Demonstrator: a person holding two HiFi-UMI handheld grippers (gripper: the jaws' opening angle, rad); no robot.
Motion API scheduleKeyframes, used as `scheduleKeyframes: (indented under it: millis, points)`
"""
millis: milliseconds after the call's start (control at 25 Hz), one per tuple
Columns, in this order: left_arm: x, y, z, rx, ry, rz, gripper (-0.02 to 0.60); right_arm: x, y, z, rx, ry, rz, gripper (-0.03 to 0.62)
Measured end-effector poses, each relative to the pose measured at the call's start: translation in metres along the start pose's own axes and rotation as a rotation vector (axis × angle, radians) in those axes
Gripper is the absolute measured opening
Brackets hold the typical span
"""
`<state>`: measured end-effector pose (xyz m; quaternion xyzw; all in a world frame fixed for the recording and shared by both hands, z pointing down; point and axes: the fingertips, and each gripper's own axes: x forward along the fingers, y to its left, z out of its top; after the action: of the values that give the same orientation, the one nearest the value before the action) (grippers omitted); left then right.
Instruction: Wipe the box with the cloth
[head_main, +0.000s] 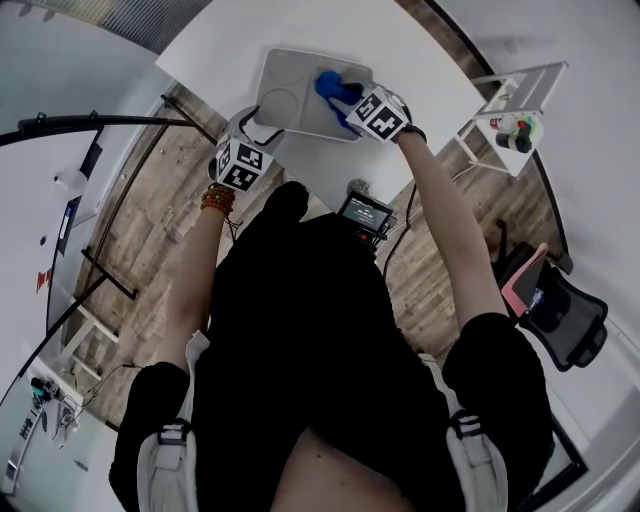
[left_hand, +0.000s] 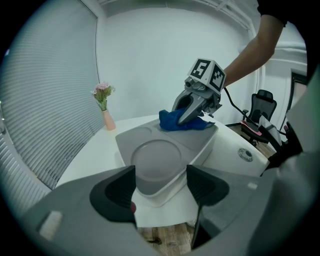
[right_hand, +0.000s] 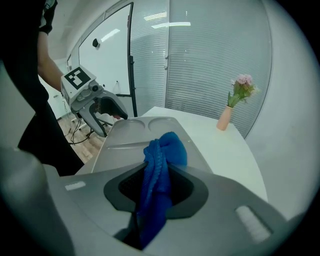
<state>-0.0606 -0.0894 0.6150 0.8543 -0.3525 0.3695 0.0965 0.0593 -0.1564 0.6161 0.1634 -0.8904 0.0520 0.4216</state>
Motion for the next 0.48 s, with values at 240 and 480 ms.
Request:
scheduleKeyframes:
  millis: [240, 480]
  points:
    - [0.0, -0.001, -0.001, 0.002, -0.005, -0.005, 0.425, -0.003, 0.035, -0.001, -0.047, 0.017, 0.08, 0.117]
    - [-0.002, 0.004, -0.003, -0.004, -0.006, 0.015, 0.425, -0.002, 0.064, 0.003, -0.091, 0.032, 0.153, 0.117]
